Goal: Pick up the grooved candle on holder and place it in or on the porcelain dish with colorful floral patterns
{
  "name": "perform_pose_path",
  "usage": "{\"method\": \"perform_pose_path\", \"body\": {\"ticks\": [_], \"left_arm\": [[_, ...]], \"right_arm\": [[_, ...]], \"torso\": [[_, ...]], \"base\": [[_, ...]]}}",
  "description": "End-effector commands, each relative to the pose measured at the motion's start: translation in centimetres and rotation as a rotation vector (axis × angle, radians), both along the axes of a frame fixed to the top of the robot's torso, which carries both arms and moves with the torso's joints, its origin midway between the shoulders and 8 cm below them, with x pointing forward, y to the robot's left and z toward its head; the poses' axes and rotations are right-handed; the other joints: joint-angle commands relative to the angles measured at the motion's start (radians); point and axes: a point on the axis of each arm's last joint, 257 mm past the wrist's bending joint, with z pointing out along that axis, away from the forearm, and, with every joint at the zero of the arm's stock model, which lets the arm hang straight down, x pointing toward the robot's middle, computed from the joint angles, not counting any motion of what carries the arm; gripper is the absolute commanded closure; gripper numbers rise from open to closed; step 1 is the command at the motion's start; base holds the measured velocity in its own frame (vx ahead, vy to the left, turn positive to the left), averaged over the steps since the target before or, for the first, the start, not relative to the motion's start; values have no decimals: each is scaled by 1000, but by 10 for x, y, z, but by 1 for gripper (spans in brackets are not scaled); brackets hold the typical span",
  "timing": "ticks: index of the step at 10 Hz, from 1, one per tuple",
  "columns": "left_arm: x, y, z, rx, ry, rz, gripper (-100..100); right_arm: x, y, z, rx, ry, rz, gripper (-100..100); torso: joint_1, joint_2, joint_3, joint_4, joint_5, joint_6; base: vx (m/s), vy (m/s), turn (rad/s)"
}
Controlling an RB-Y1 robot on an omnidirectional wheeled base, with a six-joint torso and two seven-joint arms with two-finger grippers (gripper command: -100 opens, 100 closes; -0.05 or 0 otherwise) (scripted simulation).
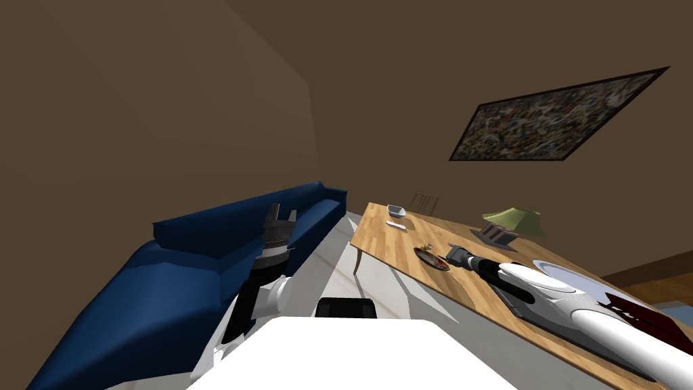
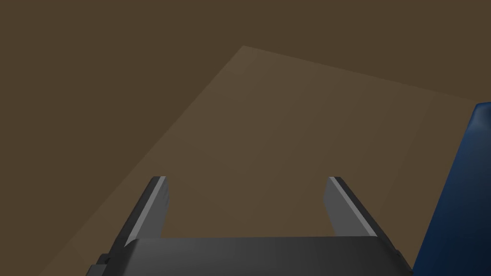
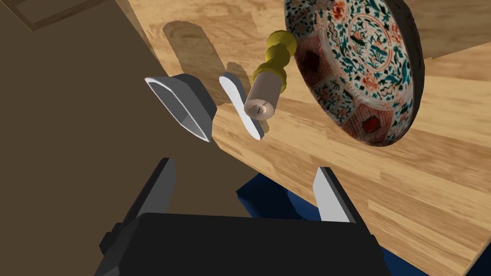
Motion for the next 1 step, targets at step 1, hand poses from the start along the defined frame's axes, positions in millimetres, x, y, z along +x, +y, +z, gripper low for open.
{"method": "perform_pose_path", "body": {"ticks": [1], "left_arm": [[0, 0, 0, 0, 0, 0, 0]], "right_arm": [[0, 0, 0, 0, 0, 0, 0]], "torso": [[0, 0, 0, 0, 0, 0]], "base": [[0, 0, 0]]}}
